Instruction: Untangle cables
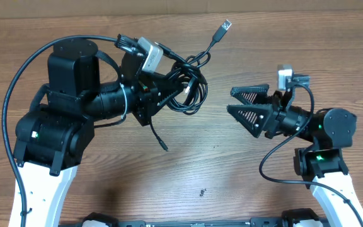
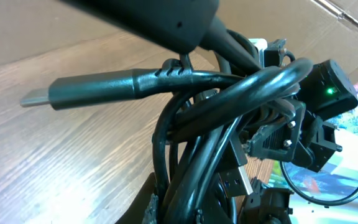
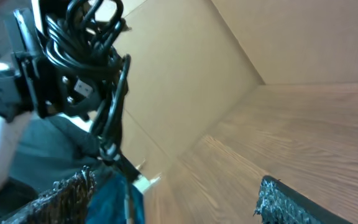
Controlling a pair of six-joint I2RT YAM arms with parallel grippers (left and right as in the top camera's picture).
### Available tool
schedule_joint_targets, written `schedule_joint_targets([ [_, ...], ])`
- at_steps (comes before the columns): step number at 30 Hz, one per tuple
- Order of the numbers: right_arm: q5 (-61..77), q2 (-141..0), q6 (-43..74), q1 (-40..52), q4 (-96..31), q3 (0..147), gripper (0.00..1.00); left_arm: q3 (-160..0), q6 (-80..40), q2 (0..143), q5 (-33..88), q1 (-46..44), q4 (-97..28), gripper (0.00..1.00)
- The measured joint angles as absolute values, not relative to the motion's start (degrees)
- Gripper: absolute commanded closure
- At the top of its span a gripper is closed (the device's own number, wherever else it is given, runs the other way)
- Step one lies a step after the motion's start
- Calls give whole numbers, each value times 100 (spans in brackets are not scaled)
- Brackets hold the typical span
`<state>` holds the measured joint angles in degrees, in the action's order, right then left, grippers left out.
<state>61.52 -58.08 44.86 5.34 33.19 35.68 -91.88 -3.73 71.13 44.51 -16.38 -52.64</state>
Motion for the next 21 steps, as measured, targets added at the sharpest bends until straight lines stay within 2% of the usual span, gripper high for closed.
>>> schedule_joint_targets([
  [9,6104,-5808,3201,534,3234,3621,13,-9190,-617,7446,4298,-1638,-5710,96],
  [21,6106,-5806,1737,534,3234,4560,13,-9188,-2421,7846,4469,-1638,-5221,96],
])
